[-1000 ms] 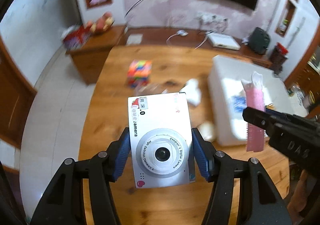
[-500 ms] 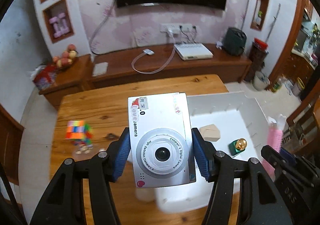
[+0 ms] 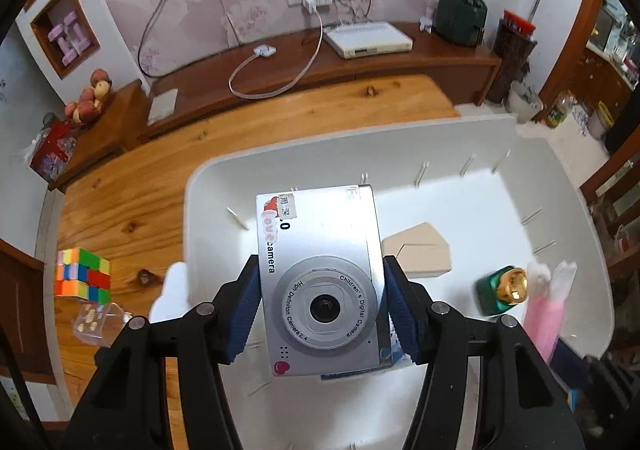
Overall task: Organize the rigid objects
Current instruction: 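Carry both items over the white bin and open both tools to drop them in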
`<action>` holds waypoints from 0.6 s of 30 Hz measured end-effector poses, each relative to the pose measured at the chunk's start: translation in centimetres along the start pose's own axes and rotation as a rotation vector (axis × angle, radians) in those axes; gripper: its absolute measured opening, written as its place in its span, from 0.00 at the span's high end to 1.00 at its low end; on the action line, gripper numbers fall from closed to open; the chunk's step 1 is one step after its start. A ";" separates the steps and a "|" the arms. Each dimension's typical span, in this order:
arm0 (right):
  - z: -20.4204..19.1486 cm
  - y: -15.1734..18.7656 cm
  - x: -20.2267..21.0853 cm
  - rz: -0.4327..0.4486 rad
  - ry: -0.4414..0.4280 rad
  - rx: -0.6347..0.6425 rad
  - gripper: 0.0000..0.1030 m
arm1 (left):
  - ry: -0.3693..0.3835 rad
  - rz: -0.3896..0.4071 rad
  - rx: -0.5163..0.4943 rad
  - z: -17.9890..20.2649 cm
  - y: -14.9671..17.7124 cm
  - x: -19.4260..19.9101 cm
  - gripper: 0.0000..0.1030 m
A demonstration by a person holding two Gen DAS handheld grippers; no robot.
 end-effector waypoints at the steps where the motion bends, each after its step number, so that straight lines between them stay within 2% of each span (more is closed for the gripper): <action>1: -0.3 0.2 -0.3 -0.012 -0.001 0.009 0.76 | -0.007 -0.010 -0.002 0.0 0.1 -0.6 0.40; 6: -1.8 1.3 -2.2 -0.086 0.015 0.071 0.74 | -0.042 -0.054 0.000 -0.5 0.7 -2.8 0.40; 7: -2.0 1.5 -2.6 -0.101 0.020 0.080 0.74 | -0.069 -0.046 -0.016 -0.4 0.8 -2.9 0.40; 10: -2.5 2.1 -3.3 -0.131 0.028 0.097 0.73 | -0.049 -0.062 -0.021 -0.1 1.0 -2.9 0.40; 12: -2.9 2.3 -3.2 -0.131 0.055 0.126 0.70 | -0.063 -0.062 -0.036 0.1 1.3 -2.9 0.41; 14: -3.3 2.5 -2.8 -0.123 0.059 0.141 0.62 | -0.066 -0.067 -0.040 0.2 1.3 -3.0 0.41; 16: -3.6 2.5 -2.2 -0.103 0.061 0.146 0.40 | -0.070 -0.072 -0.041 0.2 1.3 -3.1 0.40; 18: -3.8 2.6 -1.3 -0.070 0.076 0.148 0.34 | -0.071 -0.078 -0.049 0.3 1.4 -3.0 0.39</action>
Point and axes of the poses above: each gripper's, at about its wrist camera, not at the fingertips, and x roughly against the way its jaws point, z to its right, y to its underside, the point moved 4 cm from there along -x, roughly the way its jaws point, and after that the axes turned 15 degrees about x, right-handed, at the moved point
